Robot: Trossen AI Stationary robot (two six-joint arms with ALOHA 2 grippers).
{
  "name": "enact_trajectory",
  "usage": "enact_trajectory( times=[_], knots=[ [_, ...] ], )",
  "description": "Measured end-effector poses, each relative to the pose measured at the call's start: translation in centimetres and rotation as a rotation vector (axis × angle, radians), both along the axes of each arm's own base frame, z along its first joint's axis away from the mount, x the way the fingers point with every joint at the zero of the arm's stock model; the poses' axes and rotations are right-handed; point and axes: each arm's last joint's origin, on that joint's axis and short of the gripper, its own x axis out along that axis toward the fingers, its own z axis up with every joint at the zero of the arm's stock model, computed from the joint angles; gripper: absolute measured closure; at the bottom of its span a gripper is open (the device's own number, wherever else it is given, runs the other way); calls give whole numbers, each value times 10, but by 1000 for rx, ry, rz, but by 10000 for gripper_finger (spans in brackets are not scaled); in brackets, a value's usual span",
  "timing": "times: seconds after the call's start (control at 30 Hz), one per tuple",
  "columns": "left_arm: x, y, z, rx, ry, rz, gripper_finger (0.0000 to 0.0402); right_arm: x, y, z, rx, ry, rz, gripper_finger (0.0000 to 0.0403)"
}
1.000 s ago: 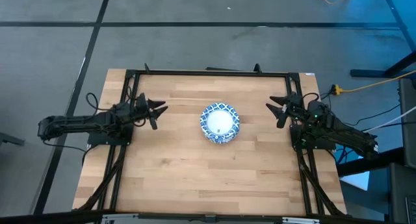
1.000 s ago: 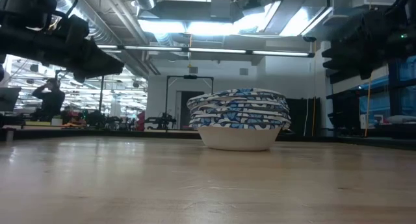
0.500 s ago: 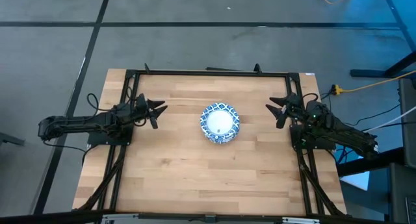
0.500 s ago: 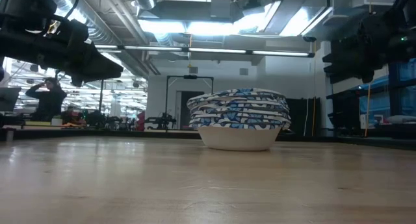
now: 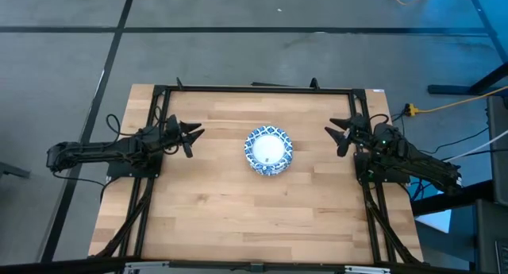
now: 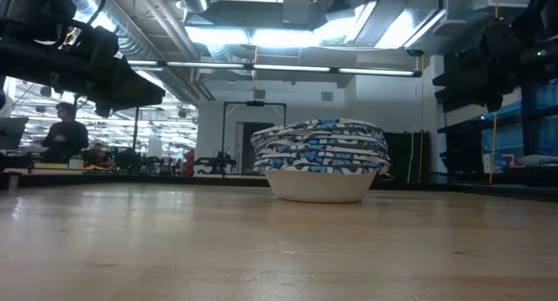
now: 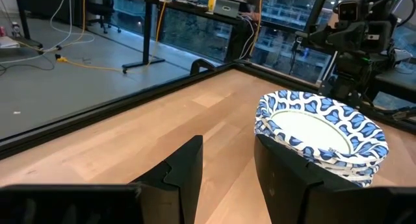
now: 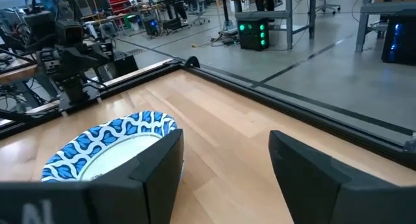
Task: Nest bowls inside each other
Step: Return to Home Position
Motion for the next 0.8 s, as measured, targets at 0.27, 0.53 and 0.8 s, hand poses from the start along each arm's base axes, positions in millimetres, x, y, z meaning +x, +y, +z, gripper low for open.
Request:
enact_trajectory(
  times=[0.27,0.53,0.8],
  knots=[
    [0,0,0,-1,0,0,269,0,0,1,2,-10,-9,175],
    [0,0,0,-2,-1,-2,269,9,-3,-17,1,-77,-3,175],
    [0,0,0,-16,-6,0,269,9,-3,-17,-24,-67,-11,175]
  ],
)
